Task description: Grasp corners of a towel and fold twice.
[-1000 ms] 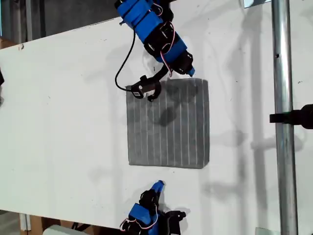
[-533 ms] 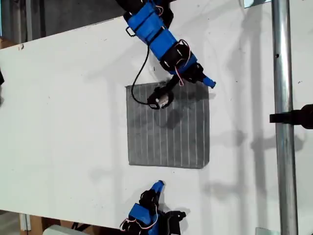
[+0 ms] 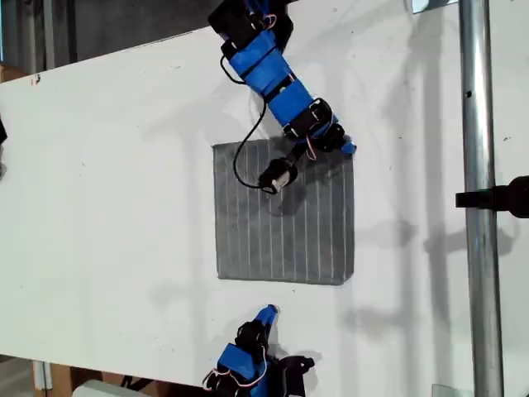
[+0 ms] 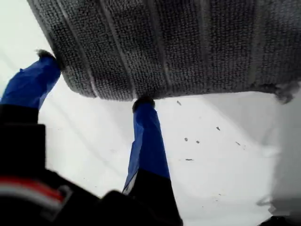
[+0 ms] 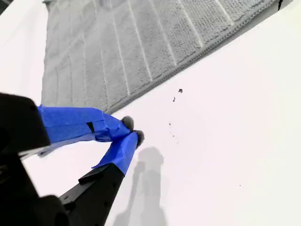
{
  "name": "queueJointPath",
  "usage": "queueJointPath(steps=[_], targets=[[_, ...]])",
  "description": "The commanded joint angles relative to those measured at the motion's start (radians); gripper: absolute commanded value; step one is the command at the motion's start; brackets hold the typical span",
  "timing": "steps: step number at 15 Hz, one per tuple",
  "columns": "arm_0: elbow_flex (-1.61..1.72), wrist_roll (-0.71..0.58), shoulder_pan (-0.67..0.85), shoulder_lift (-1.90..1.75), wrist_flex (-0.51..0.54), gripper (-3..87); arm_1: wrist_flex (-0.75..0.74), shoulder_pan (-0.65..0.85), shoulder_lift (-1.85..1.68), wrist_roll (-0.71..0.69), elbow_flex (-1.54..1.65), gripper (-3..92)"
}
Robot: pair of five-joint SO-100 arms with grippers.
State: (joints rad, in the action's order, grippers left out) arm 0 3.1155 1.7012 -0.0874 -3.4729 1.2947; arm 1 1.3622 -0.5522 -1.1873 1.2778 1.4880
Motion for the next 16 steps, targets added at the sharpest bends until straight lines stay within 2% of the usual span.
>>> queueJointPath(steps=[1, 3, 5, 7, 9, 10, 11, 13, 14, 16], targets=[[0.002, 0.017, -0.006, -0.005, 0.005, -1.5, 0.005, 0.031, -0.040, -0.020, -0.031, 32.2], [0.002, 0.021, -0.012, -0.005, 0.005, -1.5, -0.043, 0.043, -0.020, -0.025, 0.023, 29.0], [0.002, 0.028, -0.014, -0.005, 0.005, -1.5, -0.106, 0.051, 0.003, -0.031, 0.071, 1.1], [0.000, 0.041, -0.014, -0.005, 0.005, 0.9, -0.129, 0.051, 0.034, -0.043, 0.067, -0.1], [-0.167, 0.071, -0.037, 0.133, -0.040, -1.7, -0.135, 0.052, 0.028, -0.058, 0.067, -0.1], [-0.445, 0.071, -0.072, 0.535, -0.048, -1.7, -0.135, 0.054, 0.023, -0.063, 0.064, -0.1], [-0.805, 0.000, -0.112, 0.957, -0.003, -1.7, -0.143, 0.060, 0.021, -0.072, 0.060, -0.1], [-1.344, -0.155, -0.195, 1.483, 0.049, -1.7, -0.140, 0.077, 0.014, -0.095, 0.043, -0.1], [-1.575, -0.195, -0.236, 1.706, 0.110, -1.7, -0.135, 0.081, 0.006, -0.098, 0.043, -0.1], [-2.080, -0.272, -0.302, 2.131, 0.299, -1.7, -0.135, 0.083, 0.003, -0.100, 0.041, -0.1]])
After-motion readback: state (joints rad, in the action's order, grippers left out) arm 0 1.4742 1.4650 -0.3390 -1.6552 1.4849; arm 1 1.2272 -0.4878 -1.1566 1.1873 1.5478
